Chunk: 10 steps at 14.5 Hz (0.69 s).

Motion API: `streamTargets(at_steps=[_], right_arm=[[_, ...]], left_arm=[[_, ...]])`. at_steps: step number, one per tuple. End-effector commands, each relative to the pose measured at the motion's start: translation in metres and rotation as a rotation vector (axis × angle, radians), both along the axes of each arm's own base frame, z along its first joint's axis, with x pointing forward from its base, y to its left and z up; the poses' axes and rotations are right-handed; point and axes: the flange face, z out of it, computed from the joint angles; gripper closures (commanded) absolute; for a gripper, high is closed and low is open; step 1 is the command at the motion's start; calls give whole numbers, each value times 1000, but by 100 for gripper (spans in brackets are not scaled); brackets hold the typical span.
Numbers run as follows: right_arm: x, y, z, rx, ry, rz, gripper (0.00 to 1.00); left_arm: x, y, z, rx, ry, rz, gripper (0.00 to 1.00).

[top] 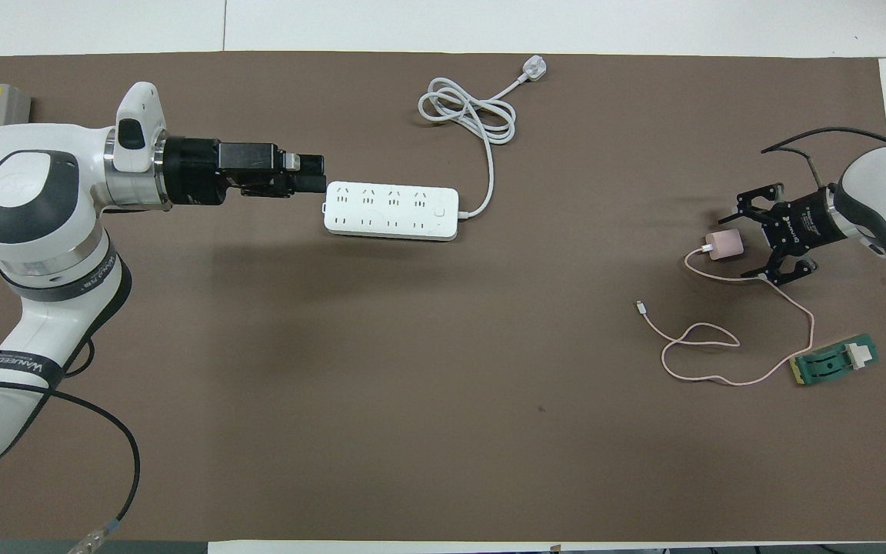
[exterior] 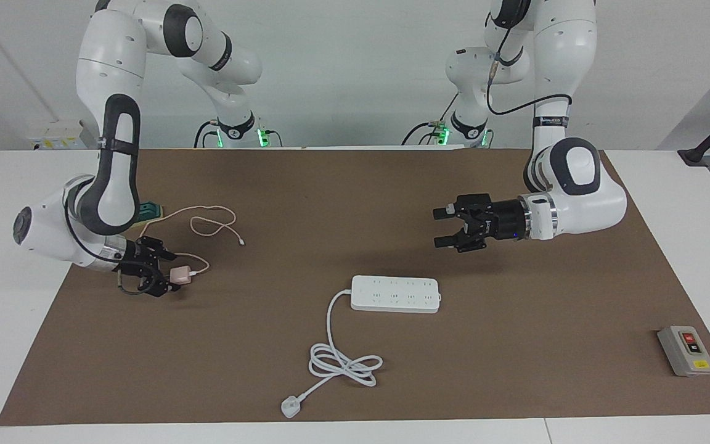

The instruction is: Plug charger into power strip

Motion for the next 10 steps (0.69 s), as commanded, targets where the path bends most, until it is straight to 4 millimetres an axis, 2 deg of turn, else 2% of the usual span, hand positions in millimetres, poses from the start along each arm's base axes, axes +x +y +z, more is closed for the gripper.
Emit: streamTargets(at_steps=[1, 4, 6, 10], right_arm=[[-3, -4, -2, 33, -34, 4, 0], [-6, -9, -3, 32, -35, -2, 0], [-7, -9, -5, 34, -39, 9, 0], [-8, -10, -7, 31, -42, 5, 0]], left_arm=[[-15, -18, -15, -75, -12, -7, 1], [-39, -45, -14, -141, 15, 21, 1], [-57, -49, -13, -133, 35, 65, 2], [-94, -42, -23, -132, 90, 90, 2]])
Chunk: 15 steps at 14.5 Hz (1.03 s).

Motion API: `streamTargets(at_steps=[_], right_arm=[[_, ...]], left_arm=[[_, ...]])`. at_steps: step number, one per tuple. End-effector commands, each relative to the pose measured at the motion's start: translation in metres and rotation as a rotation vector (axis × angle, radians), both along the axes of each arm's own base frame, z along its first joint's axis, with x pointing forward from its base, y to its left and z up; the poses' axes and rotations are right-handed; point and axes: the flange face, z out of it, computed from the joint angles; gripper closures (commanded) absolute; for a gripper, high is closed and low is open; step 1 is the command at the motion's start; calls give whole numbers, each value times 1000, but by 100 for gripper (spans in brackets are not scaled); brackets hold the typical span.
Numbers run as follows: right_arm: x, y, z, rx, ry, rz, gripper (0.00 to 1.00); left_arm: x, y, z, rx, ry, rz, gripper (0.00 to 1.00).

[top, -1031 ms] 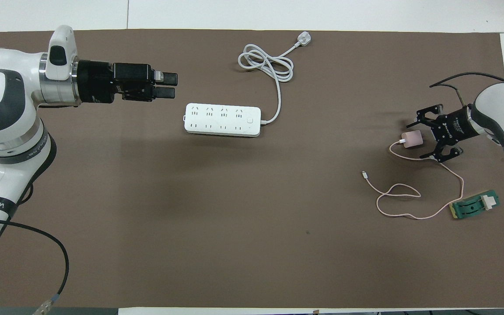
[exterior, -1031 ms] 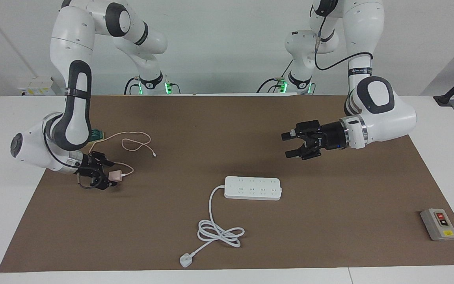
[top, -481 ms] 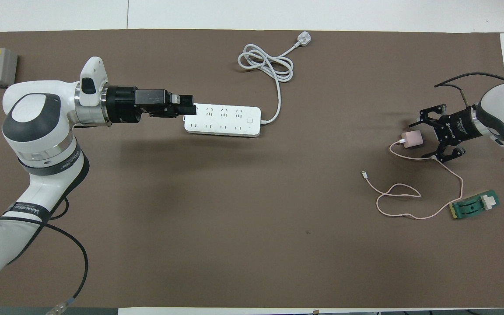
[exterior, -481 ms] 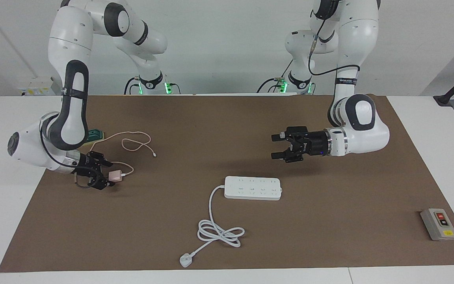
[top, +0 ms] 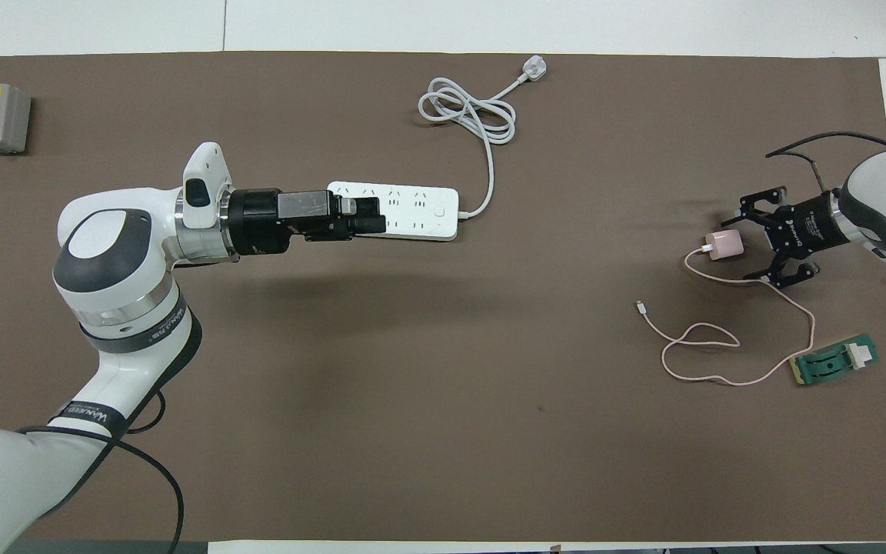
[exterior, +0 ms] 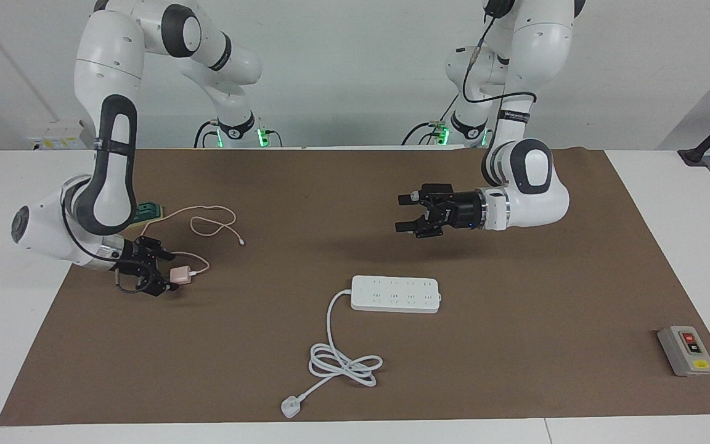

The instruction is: Plug charger into power strip

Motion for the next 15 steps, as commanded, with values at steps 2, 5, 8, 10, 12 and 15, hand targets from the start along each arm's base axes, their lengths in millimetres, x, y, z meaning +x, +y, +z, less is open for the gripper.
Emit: streamTargets(at_steps=[2, 5, 8, 10, 12, 15], right_arm=[[-4, -4, -2, 20, -30, -3, 0], [-3, -4, -1, 33, -31, -13, 64], [-2, -1, 1, 53, -32, -25, 100], [1, 3, 5, 52, -33, -29, 100], [6, 6, 11, 67, -39, -59, 100], [31, 24, 44, 76, -4, -110, 100]], left_arm=[[-47, 14, -5, 6, 33, 36, 2], [-66, 20, -8, 11, 38, 35, 2], [-70, 22, -14, 2, 18, 26, 2], [-72, 19, -15, 5, 18, 22, 2], [-71, 18, -18, 8, 21, 22, 2], [-69, 17, -20, 6, -8, 18, 2]])
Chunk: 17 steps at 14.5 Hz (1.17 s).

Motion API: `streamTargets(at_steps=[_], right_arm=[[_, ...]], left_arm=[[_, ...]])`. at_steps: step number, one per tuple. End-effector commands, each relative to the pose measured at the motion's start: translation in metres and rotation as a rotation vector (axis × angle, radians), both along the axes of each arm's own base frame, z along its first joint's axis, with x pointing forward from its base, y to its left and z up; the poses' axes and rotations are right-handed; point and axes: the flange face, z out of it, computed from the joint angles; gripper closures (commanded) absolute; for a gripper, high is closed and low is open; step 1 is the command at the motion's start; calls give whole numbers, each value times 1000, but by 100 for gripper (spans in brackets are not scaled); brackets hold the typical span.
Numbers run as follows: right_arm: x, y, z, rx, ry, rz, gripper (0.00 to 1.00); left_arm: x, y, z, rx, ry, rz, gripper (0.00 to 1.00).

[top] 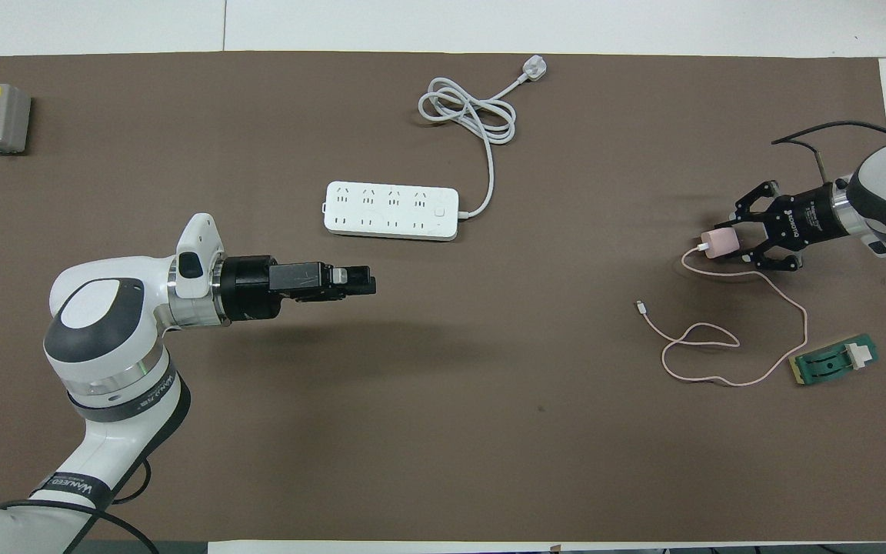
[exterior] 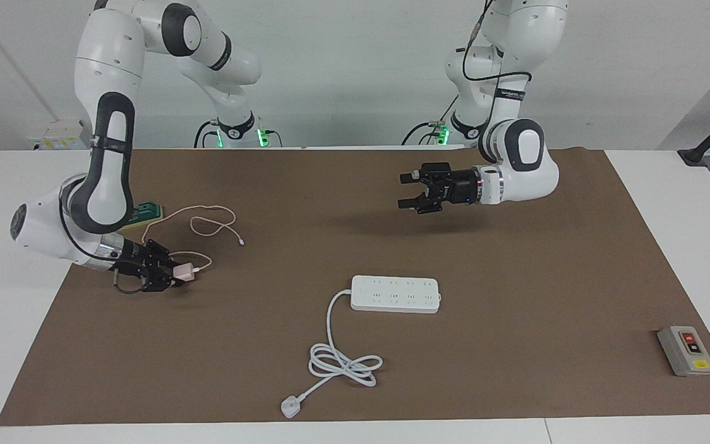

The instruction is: Plug charger into power strip

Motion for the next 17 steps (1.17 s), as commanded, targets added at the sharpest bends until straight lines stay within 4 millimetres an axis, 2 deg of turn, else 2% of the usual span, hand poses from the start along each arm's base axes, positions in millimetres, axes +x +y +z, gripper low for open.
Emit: streamTargets(at_steps=[1, 3, 5, 6, 8, 11, 15, 17], right_arm=[[26, 23, 35, 16, 34, -66, 100], [37, 51, 59, 9, 58, -101, 100], [44, 96, 89, 17, 94, -165, 100], [46, 113, 98, 31, 118, -204, 100], [43, 145, 115, 63, 135, -226, 100], [38, 208, 139, 81, 169, -247, 100], [11, 297, 168, 138, 169, -215, 100], [-8, 345, 174, 157, 176, -227, 100]], left_arm=[[-6, -1, 1, -22, -29, 9, 2], [-7, -4, 3, -31, -33, -2, 2], [-7, -5, 5, -70, -26, -16, 2], [-7, -6, 7, -81, -28, -18, 2], [-7, -6, 6, -81, -27, -18, 2], [-5, -6, 4, -84, -23, -18, 2], [-4, -6, 2, -85, -20, -18, 2], [-3, -5, -12, -83, -19, -15, 2]])
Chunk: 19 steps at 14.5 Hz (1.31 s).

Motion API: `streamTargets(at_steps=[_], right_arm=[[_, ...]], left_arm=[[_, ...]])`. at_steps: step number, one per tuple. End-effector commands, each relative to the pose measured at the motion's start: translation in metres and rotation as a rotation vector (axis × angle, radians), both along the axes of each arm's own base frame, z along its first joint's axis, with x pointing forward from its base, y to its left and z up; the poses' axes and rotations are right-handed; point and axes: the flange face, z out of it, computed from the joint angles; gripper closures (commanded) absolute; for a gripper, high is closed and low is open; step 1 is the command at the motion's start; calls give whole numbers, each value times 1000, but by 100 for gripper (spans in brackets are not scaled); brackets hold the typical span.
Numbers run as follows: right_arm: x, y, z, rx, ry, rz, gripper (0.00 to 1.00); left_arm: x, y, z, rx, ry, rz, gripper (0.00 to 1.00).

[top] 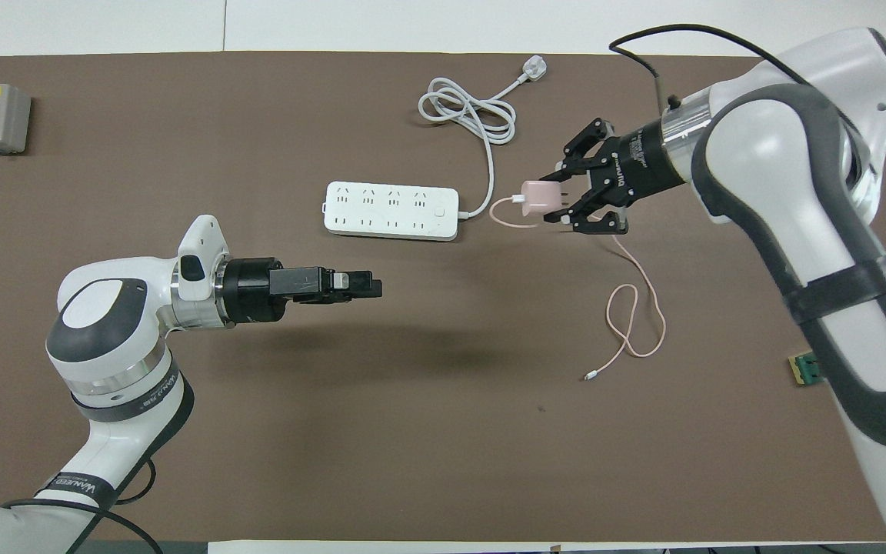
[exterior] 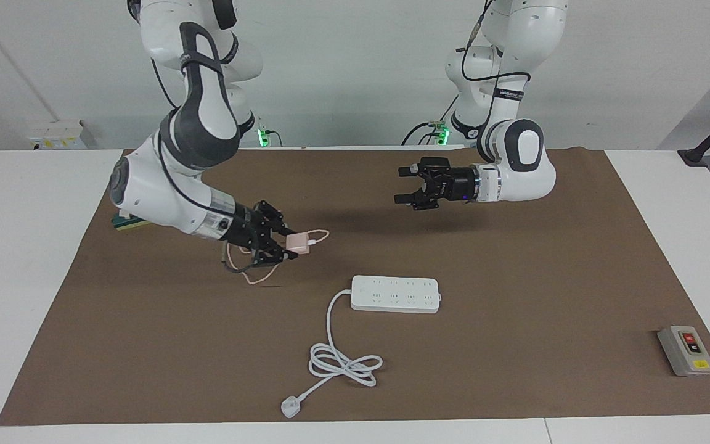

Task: Plug charger into power strip
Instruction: 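Lift the pink charger with the right gripper toward the left gripper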

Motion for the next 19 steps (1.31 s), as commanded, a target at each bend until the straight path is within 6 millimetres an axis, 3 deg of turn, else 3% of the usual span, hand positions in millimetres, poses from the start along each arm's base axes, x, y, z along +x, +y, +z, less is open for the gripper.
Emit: streamTargets(at_steps=[1, 4, 8, 13, 19], right_arm=[[-32, 45, 6, 13, 14, -44, 100], [-60, 85, -1, -2, -9, -24, 100], [-90, 118, -14, -24, -33, -1, 100], [-89, 120, -12, -35, -24, -23, 100], [-91, 120, -6, -72, -36, -45, 100]], left_arm=[[0, 1, -23, -28, -27, 9, 2], [3, -2, -27, -36, -31, 16, 2], [6, -1, -24, -34, -40, 31, 2], [12, 2, -25, 2, -50, 63, 2], [17, -12, -23, 73, -72, 91, 3]])
